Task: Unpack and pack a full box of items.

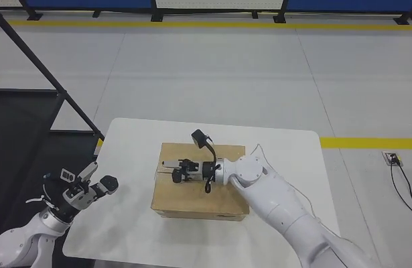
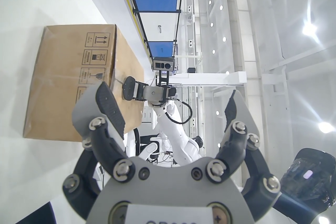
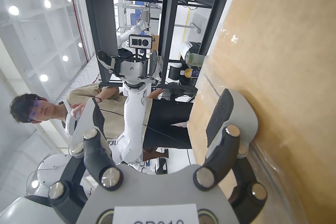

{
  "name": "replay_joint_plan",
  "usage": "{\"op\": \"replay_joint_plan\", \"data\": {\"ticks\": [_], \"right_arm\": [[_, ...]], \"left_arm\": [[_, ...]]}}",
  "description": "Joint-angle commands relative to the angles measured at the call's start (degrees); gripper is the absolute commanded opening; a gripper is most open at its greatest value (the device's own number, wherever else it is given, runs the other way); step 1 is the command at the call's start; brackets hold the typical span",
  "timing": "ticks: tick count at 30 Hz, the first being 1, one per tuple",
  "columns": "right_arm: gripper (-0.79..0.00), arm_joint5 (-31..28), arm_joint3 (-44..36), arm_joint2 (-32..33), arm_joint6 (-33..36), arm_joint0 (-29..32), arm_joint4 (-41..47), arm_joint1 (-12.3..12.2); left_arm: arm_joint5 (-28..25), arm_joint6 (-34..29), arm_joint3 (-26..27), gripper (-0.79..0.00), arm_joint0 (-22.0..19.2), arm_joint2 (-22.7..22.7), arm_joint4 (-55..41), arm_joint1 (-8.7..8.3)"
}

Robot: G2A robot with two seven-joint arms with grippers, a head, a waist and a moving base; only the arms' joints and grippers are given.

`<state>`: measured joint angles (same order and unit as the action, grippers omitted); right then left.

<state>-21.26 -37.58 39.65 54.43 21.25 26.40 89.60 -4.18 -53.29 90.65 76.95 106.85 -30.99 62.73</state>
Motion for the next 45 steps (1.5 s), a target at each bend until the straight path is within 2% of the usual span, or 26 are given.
{"op": "replay_joint_plan", "data": {"ticks": [1,8,25,30,36,45], "right_arm": [[0.0,0.6,-1.5,1.5,0.7,1.0,-0.5,-1.0],[0.0,3.7,-8.1,6.9,0.5,5.4,-3.7,-4.4],[0.0,16.0,-29.8,22.7,-0.1,19.6,-14.3,-12.3],[0.0,19.4,-34.0,26.5,0.1,22.6,-16.0,-13.8],[0.0,21.9,-35.2,29.8,1.1,24.5,-16.7,-15.0],[0.0,21.6,-37.9,34.3,1.6,28.3,-16.3,-16.5]], "left_arm": [[0.0,-0.1,0.0,0.0,-0.2,-0.2,0.0,-0.1],[0.3,-0.5,-0.4,0.0,-0.8,-0.9,0.1,-0.42],[0.7,-1.0,-1.9,0.0,-2.6,-2.0,-0.2,-1.21],[0.8,-1.1,-2.0,0.0,-3.0,-2.3,-0.2,-1.43],[0.8,-1.0,-2.1,0.0,-3.4,-2.8,-0.1,-1.67],[0.9,-0.9,-2.2,0.0,-3.6,-3.3,0.0,-2.01]]}}
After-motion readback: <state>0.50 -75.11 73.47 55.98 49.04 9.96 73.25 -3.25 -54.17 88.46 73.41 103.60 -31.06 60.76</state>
